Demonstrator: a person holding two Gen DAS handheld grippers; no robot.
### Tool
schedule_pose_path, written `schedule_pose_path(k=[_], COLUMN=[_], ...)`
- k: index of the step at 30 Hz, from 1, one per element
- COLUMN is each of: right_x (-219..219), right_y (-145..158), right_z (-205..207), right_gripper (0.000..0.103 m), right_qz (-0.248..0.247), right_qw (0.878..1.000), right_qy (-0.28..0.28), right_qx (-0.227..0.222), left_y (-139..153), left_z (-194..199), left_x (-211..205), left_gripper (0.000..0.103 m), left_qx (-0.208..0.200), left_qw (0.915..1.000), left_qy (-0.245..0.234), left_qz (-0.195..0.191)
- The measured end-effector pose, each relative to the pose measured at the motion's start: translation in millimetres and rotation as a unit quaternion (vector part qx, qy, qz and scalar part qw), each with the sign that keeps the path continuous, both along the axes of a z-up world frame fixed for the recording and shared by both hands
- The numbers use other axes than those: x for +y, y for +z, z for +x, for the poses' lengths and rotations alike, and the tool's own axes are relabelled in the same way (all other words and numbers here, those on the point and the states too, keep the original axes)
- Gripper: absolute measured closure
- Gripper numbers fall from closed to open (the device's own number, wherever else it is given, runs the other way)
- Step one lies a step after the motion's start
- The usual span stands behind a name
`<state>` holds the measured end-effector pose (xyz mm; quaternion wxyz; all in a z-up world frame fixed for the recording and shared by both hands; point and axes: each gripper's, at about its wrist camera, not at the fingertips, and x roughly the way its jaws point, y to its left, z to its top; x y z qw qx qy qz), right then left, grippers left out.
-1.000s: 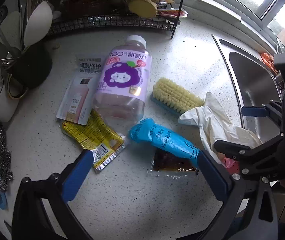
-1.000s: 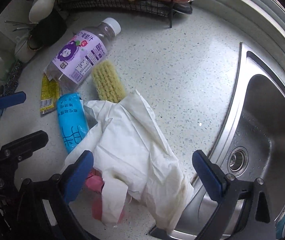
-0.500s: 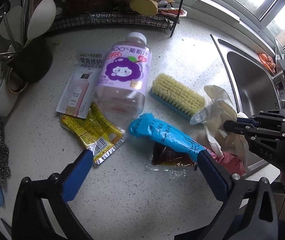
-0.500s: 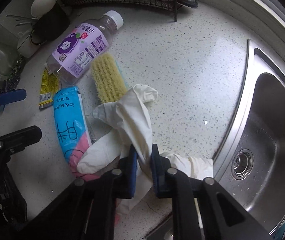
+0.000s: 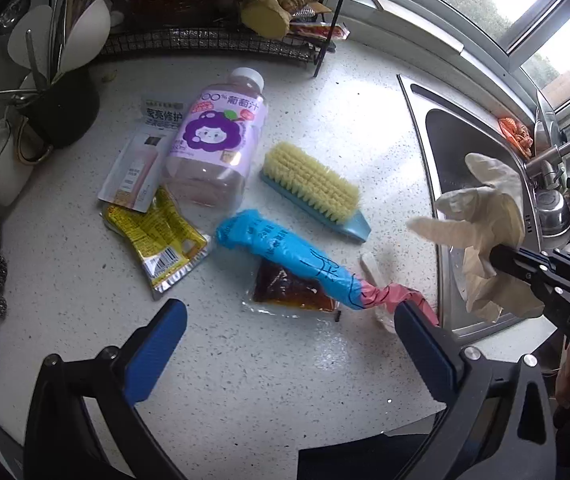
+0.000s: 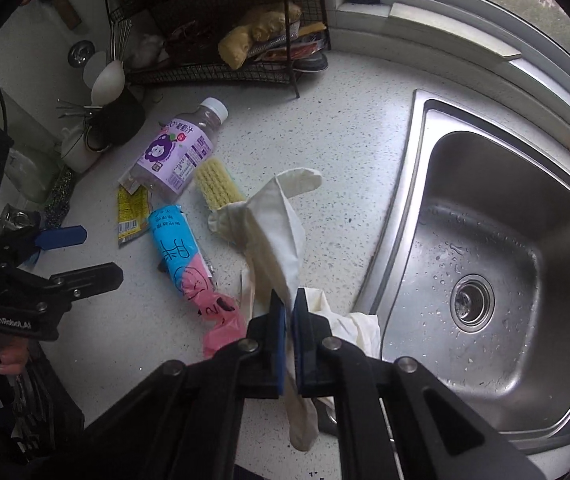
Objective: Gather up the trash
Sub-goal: 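Grasp the blue plastic bag with the left tool while the right tool holds the glove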
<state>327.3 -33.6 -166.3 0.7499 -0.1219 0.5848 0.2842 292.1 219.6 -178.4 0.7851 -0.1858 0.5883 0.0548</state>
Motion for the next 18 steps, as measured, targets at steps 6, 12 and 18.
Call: schedule_pose_path(k=[6, 12, 18], right_x=[-12, -14, -6], right_y=[4, -11, -25], right_z=[-3, -5, -4], right_gripper=[0.100, 0.100, 0.100], right_qz=[0.000, -0.019, -0.034], right_qw=[1.000, 0.999, 0.999], right_qy=[-0.021, -0.028, -0.026], right_qx=[-0.010, 0.010, 0.027], left_y=[-23, -54, -75], left_z=[18, 37, 46], left_x=[-11, -13, -15], left_gripper=[0.000, 0.000, 0.019], left_qx=[0.026, 0.057, 0.061], left_qw=[0.9996, 0.9980, 0.9974], left_qy=[0.009, 0.027, 0.030], left_qz=[-0.010, -0.001, -0.022])
